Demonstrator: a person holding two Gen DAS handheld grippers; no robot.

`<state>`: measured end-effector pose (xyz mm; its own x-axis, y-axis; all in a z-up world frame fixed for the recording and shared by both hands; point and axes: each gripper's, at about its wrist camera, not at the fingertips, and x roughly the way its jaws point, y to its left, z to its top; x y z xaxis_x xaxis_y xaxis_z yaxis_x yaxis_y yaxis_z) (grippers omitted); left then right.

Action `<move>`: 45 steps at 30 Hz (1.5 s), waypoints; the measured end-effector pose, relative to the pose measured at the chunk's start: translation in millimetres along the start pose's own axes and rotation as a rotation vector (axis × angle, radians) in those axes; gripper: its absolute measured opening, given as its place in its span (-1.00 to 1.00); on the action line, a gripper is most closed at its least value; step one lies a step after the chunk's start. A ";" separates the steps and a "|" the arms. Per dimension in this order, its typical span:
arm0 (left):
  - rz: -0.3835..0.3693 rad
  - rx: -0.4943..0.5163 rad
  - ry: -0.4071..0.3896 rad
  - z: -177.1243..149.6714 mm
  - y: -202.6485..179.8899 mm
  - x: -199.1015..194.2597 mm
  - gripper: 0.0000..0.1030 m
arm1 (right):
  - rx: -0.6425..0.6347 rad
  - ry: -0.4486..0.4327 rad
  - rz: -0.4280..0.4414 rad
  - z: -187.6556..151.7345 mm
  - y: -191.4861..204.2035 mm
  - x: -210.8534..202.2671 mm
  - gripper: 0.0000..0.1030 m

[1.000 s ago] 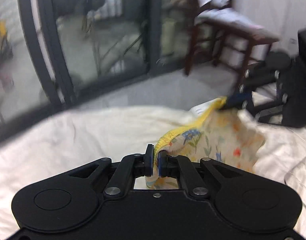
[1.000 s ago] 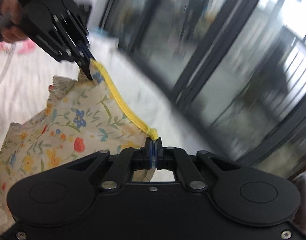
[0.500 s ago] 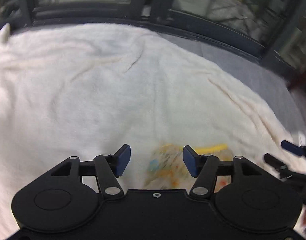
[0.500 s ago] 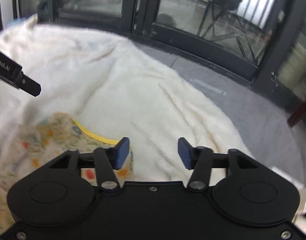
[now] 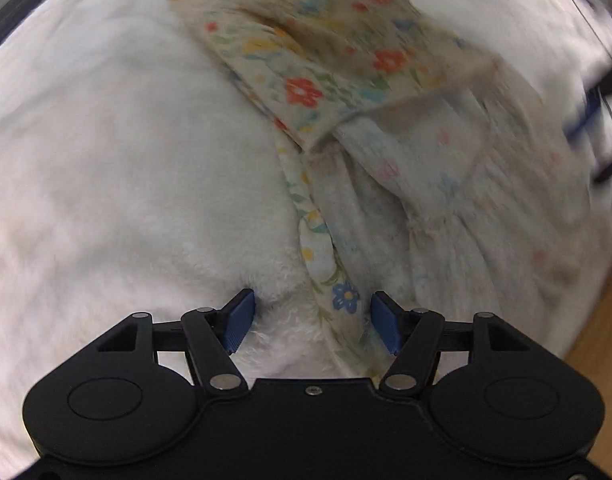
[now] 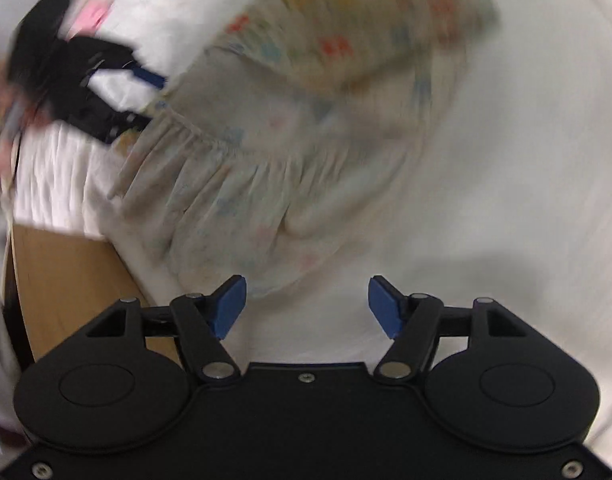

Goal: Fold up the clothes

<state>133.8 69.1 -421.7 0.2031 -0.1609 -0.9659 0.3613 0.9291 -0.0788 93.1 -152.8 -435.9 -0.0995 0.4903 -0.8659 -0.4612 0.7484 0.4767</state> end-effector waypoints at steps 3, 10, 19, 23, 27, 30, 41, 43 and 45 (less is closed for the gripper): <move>-0.044 -0.074 -0.026 -0.9 0.7 -17.4 -0.12 | 0.049 -0.054 -0.009 -9.0 3.7 2.8 -0.23; 0.022 -0.101 -0.100 -38.3 -21.5 -39.7 -0.83 | 0.058 -0.197 -0.051 -20.7 12.2 -17.0 -0.87; 0.029 -0.242 -0.136 -57.7 -39.3 -41.3 -0.93 | 0.139 -0.216 -0.103 -51.7 12.5 -34.6 -0.76; 0.152 -0.198 -0.091 -54.1 -54.0 -25.0 -0.91 | 0.167 -0.199 -0.062 -53.8 16.1 -24.0 -0.74; 0.171 -0.200 -0.143 -56.8 -49.2 -29.1 -0.86 | 0.159 -0.190 -0.062 -44.6 14.5 -19.1 -0.68; 0.178 -0.192 -0.153 -59.9 -48.2 -25.3 -0.62 | 0.143 -0.177 -0.077 -41.3 11.9 -18.2 -0.54; 0.085 -0.206 -0.168 -67.2 -39.4 -22.5 -0.83 | 0.121 -0.185 -0.052 -40.6 19.8 -14.4 -0.50; 0.080 -0.263 -0.206 -68.8 -32.7 -28.3 -0.88 | 0.118 -0.185 -0.058 -41.0 20.2 -15.2 -0.55; 0.081 -0.296 -0.228 -70.5 -26.2 -33.4 -0.94 | 0.121 -0.192 -0.069 -42.2 19.6 -17.3 -0.74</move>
<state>53.4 73.6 -404.8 0.4293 -0.1223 -0.8948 0.0643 0.9924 -0.1048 48.6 -165.5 -417.9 0.1033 0.5031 -0.8580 -0.3510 0.8256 0.4418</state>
